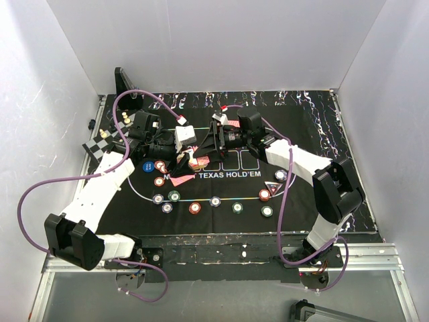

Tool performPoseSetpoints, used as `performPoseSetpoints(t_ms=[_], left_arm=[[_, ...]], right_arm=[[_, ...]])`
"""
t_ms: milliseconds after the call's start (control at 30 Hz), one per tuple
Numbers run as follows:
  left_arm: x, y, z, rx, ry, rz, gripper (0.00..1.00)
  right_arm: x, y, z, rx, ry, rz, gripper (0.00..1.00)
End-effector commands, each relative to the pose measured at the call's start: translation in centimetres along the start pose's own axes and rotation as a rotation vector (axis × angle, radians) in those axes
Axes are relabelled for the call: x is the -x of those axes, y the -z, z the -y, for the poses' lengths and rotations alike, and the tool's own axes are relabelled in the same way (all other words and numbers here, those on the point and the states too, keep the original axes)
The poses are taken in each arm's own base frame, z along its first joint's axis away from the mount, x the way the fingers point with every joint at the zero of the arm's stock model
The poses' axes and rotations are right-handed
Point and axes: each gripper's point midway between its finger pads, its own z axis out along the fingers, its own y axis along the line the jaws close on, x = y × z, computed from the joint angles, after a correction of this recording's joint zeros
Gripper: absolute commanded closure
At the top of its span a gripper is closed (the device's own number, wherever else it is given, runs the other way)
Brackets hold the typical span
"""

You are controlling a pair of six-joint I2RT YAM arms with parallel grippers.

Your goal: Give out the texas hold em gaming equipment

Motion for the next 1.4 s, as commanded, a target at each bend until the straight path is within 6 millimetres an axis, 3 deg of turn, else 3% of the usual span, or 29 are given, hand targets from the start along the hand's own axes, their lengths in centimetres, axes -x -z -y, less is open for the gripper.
performPoseSetpoints(t_ms=[0,167,600,1000,1200,1367], left_arm=[[2.0,0.8,0.2,-0.002,-0.046,0.060,1.00],[2.2,0.8,0.3,-0.003,-0.046,0.063,1.00],[2.1,0.8,0.5,-0.009,-0.045,0.065,1.00],[1.9,0.8,0.5,-0.008,-0.049,0.061,1.00],[1.9,1.0,0.6,-0.006,-0.052,0.057,1.00],[1.8,1.0,0.6,-0.008,-0.049,0.053,1.00]], right_arm=[[0.0,0.4,-0.9,0.046,0.025,0.000,0.41],[0.1,1.3,-0.8,0.058,0.015,0.020,0.51],[0.1,3.1,-0.7,0.065,0.008,0.059,0.62],[0.4,6.2,-1.1,0.036,0.016,0.115,0.82],[0.6,9.0,-0.4,0.009,0.004,0.168,0.95],[1.2,12.9,2.0,-0.052,-0.018,0.261,0.99]])
